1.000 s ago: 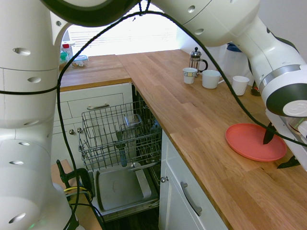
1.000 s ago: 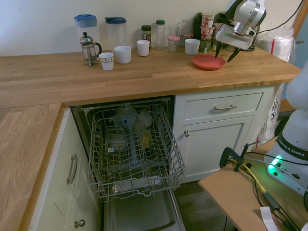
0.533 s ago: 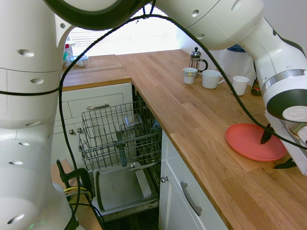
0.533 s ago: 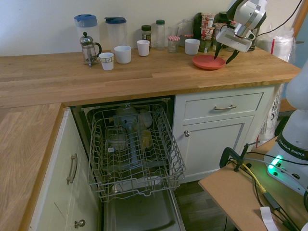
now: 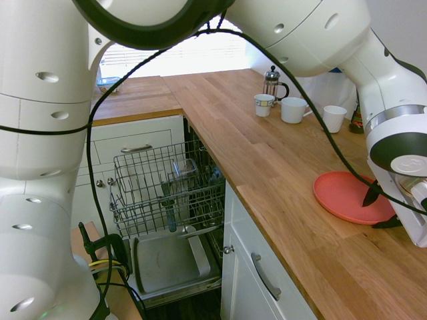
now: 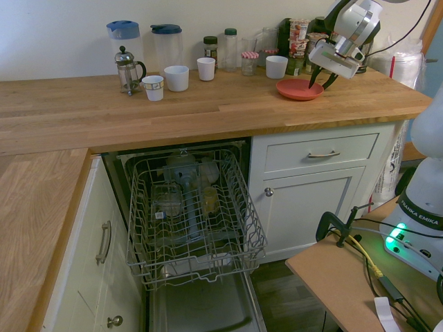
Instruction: Put the plate in the dishwasher
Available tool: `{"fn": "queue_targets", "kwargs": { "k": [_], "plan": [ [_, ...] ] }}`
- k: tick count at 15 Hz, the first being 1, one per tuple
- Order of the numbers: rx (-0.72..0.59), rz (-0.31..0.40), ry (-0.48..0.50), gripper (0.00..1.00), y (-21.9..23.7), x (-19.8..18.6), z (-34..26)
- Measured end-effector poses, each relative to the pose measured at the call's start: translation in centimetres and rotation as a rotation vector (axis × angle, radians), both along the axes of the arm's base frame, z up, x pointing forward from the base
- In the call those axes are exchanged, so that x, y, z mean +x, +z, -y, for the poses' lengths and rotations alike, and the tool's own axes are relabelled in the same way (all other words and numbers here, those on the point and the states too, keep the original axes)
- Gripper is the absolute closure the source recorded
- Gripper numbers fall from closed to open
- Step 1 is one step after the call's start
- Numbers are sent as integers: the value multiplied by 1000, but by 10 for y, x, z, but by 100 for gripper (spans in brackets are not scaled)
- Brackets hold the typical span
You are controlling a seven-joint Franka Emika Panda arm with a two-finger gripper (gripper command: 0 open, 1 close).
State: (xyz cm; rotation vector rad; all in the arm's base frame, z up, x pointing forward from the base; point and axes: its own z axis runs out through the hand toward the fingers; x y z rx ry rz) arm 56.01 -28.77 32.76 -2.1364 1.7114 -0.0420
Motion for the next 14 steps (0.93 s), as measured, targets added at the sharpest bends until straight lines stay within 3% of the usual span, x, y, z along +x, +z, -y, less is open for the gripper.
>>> {"fn": "queue_targets", "kwargs": {
  "k": [10,14],
  "plan": [
    [52,26,31,100,-5,0,9],
    [43,72,68,100,21,-2,17]
  ]
}}
